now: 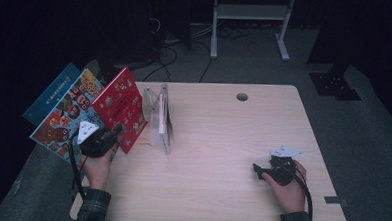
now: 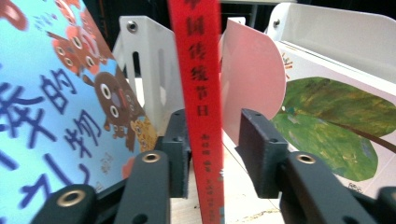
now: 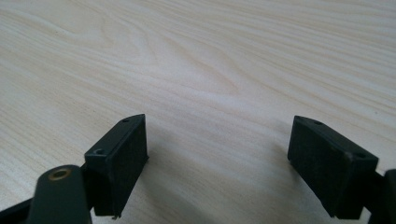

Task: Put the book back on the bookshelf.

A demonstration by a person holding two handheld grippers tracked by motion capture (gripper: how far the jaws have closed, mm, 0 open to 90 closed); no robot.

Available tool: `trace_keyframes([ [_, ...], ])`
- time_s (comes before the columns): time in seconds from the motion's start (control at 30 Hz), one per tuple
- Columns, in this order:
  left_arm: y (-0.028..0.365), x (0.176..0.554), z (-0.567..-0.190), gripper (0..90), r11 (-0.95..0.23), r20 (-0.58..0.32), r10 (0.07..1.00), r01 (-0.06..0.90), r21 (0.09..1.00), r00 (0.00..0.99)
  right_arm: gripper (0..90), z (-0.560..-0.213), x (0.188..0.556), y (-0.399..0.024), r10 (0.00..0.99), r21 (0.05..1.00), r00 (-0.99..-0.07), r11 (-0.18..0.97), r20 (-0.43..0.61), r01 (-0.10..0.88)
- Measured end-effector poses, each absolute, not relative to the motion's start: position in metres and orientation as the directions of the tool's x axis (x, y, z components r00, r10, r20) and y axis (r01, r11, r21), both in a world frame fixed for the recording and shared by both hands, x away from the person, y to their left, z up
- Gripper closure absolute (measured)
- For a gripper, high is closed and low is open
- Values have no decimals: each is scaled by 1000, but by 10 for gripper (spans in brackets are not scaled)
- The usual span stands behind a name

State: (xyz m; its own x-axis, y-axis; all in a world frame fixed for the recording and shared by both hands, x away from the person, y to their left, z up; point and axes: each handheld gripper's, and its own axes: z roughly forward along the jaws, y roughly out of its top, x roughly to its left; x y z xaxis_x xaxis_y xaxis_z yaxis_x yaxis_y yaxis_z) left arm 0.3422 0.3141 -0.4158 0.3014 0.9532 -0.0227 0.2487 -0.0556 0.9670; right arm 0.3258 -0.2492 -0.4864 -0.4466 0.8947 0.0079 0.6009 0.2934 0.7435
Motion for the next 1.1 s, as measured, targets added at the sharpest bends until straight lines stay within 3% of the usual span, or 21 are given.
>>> trace_keyframes([
  [0.33, 312, 328, -410, 426, -99, 31, 963, 245, 965, 269, 187, -486, 326, -249, 894, 743, -448, 294, 8, 601],
  [0.83, 310, 313, -410, 87, -134, 43, 947, 270, 954, 319, 187, -486, 326, -249, 894, 743, -447, 294, 8, 601],
  [1.1, 309, 299, -406, 16, -123, 25, 939, 265, 956, 344, 187, -486, 326, -249, 894, 743, -448, 294, 8, 601],
])
